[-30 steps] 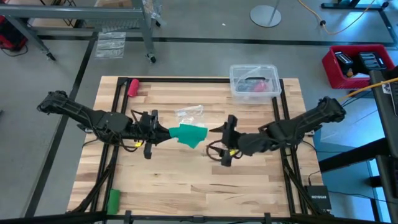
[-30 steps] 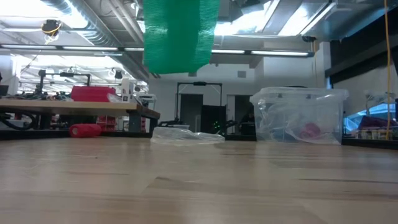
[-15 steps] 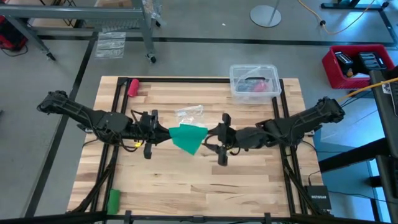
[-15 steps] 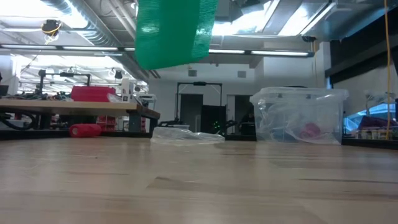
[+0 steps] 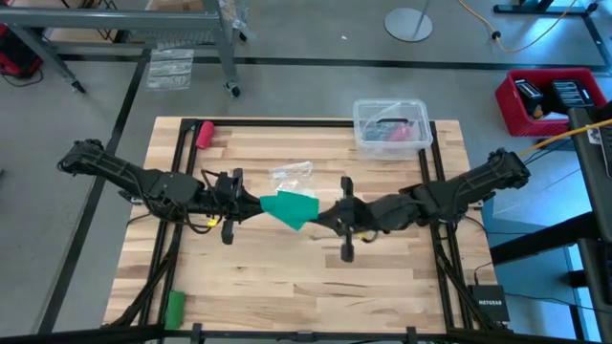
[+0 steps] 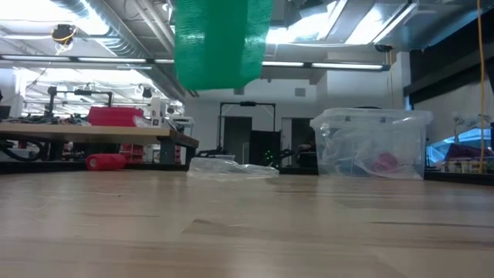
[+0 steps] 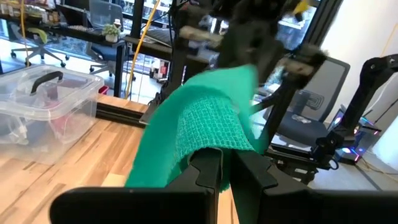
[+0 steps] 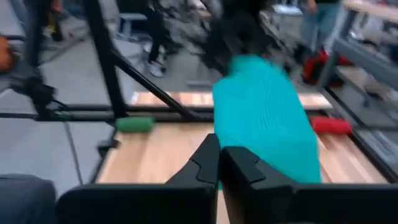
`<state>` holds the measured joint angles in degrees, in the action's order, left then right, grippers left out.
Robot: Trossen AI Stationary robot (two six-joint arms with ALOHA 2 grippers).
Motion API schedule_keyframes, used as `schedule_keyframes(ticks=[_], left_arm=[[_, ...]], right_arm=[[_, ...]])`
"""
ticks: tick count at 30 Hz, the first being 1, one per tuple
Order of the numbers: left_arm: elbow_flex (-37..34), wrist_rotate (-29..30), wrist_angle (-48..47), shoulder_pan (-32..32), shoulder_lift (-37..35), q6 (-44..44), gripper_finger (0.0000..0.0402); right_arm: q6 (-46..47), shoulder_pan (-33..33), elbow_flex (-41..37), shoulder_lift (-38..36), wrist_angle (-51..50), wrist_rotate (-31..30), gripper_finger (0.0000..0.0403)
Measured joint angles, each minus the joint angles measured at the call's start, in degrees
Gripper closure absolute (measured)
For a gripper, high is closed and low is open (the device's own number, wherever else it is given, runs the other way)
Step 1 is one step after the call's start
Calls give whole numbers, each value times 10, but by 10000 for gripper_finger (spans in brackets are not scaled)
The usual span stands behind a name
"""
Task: Roll bandage
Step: Roll the green bandage
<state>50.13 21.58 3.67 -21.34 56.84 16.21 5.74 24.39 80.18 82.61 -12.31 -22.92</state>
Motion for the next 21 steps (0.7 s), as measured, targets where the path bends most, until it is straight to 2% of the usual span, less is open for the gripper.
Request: schedule_keyframes(ticks=[8,15,18,21], left_arm=[[0,2,-14,0,0,-1,384],[0,-18,-17,-7,1,-4,384],[0,-41,-11,-17,3,-15,384],[0,-60,-5,-38,3,-20,384]], right_arm=[[-52,3,117,0,-60,-18,394],[-149,-27,214,-1,-103,-111,396],[-166,-59,238,-1,-135,-141,395],[-162,-92,242,-4,-193,-203,393]])
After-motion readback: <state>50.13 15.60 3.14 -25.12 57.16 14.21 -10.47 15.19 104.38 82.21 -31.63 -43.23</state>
